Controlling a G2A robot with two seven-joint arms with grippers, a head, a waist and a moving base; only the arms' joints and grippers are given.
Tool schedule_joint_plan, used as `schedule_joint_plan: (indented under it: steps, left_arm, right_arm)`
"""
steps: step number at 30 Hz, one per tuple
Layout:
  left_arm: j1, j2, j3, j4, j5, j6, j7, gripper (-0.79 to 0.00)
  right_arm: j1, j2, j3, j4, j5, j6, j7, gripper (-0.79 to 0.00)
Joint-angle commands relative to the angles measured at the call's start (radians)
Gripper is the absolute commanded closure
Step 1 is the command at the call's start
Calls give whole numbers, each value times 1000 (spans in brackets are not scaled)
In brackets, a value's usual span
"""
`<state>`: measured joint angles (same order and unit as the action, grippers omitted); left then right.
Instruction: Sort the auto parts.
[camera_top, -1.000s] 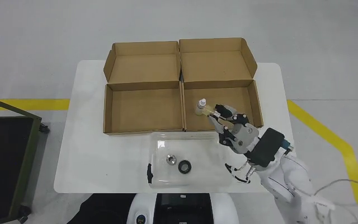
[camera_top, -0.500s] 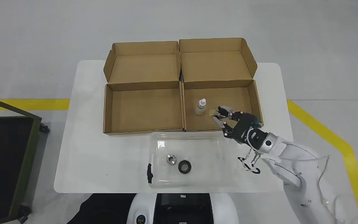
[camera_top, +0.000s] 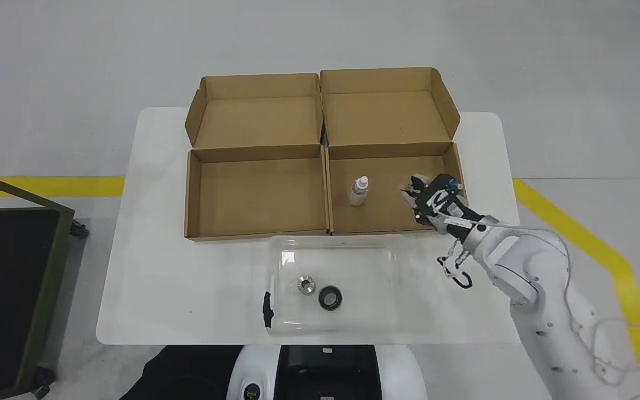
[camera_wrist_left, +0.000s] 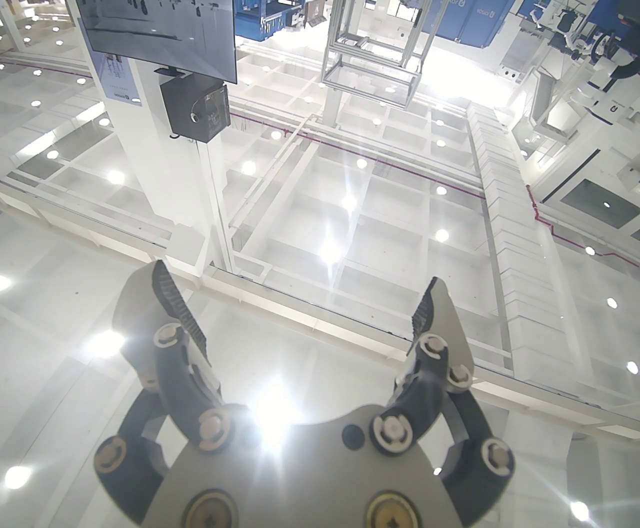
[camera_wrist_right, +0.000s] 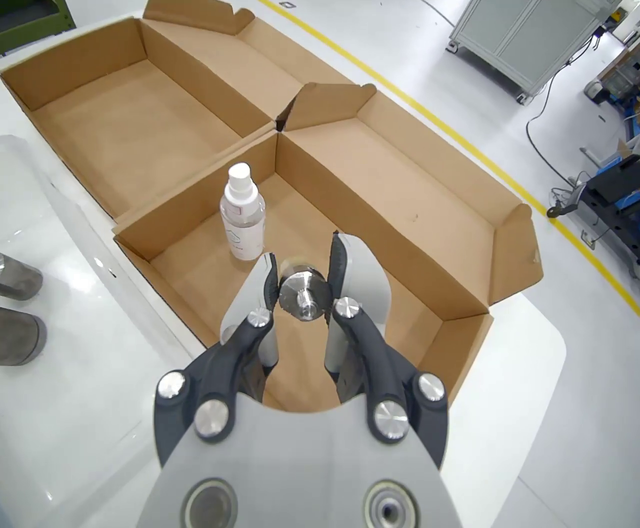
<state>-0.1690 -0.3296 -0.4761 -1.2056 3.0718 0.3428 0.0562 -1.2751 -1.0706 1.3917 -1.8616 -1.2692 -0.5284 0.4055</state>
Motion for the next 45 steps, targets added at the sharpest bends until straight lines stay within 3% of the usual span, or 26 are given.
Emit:
schedule_joint_plan:
  steps: [1,25,30,34,36,38,39,40,45]
  left_arm:
    - [0,0,0,0,0,0,0,-785]
    - [0,0,0,0,0,0,0,-785]
    - [0,0,0,0,0,0,0,-785]
    - [0,0,0,0,0,0,0,-785]
    - [0,0,0,0,0,0,0,-785]
    - [0,0,0,0,0,0,0,-785]
    - [0,0,0,0,0,0,0,-785]
    - [0,0,0,0,0,0,0,-785]
    - [0,0,0,0,0,0,0,-785]
  right_arm:
    - [21,-1,-17,16,-5,-4,16,0]
    - [274,-49,-287,318,-49,6,148,0]
    - [305,-59,-319,361,-49,20,150,-206]
    - [322,-66,-335,386,-37,25,146,-277]
    - [326,-68,-338,387,-33,30,143,-351]
    - [324,-69,-334,378,-32,39,133,-520]
    - [321,-68,-329,369,-37,45,128,-727]
    - [315,-66,-322,358,-42,50,125,-785]
    - [257,-51,-259,260,-52,51,114,-785]
